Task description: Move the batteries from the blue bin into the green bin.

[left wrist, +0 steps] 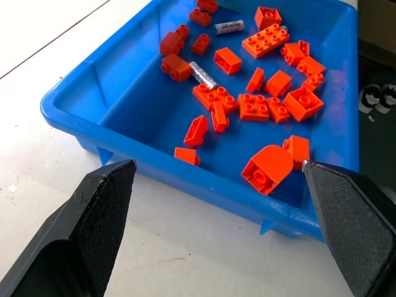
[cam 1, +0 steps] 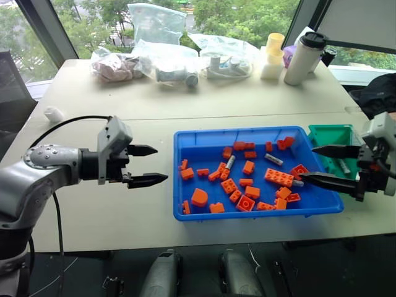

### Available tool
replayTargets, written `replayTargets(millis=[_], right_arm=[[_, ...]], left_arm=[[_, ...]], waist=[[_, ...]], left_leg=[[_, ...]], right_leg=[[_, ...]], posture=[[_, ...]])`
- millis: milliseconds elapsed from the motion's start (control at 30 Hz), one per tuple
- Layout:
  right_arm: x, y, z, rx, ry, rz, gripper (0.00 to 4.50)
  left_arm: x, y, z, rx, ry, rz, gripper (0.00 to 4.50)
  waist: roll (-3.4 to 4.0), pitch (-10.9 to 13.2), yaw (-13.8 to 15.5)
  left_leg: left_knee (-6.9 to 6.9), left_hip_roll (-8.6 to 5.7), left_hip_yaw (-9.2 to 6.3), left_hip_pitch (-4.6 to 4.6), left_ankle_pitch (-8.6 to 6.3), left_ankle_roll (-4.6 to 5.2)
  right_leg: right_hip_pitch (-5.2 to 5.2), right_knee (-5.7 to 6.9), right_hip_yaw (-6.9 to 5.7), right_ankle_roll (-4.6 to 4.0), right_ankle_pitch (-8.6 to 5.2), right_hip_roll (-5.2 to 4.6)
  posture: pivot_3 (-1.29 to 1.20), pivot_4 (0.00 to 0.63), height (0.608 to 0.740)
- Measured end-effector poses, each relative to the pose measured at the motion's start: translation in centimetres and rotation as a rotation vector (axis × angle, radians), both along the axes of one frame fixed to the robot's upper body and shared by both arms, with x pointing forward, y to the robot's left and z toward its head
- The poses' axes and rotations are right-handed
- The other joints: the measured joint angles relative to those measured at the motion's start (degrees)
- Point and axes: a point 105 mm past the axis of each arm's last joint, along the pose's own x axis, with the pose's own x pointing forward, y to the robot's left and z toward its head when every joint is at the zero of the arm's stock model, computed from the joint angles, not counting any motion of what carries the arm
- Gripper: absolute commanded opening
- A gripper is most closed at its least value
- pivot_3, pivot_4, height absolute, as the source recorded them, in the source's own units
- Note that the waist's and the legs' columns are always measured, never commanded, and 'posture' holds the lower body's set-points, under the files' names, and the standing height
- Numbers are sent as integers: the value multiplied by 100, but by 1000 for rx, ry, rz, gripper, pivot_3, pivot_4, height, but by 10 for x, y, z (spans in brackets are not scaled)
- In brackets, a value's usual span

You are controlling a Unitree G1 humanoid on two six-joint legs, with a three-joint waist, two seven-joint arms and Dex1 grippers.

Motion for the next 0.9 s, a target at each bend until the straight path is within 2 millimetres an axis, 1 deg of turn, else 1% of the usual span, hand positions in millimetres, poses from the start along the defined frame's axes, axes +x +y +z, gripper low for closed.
replayTargets(millis=[300,367,567,900], right_arm=[[3,4,-5,6,13,17,4456],[4,4,-5,7,6,20,4456],[6,7,-7,19,4,29,4456],[7,7,-8,15,3,25,4456]], left_arm=[[3,4,3,1,-22,40,4500],[3,5,1,3,-15,44,4500],[2,6,0,6,-10,47,4500],[2,7,1,15,-21,45,4500]], waist=[[0,0,-1],[0,0,-1],[0,0,1],[0,0,-1]], left_leg=[[0,0,0,0,0,0],[0,0,0,0,0,0],[0,0,0,0,0,0],[0,0,0,0,0,0]], right_leg=[[0,1,0,0,0,0],[0,1,0,0,0,0],[0,1,0,0,0,0],[0,1,0,0,0,0]], posture=[[0,150,740],[0,150,740],[0,150,740],[0,150,740]])
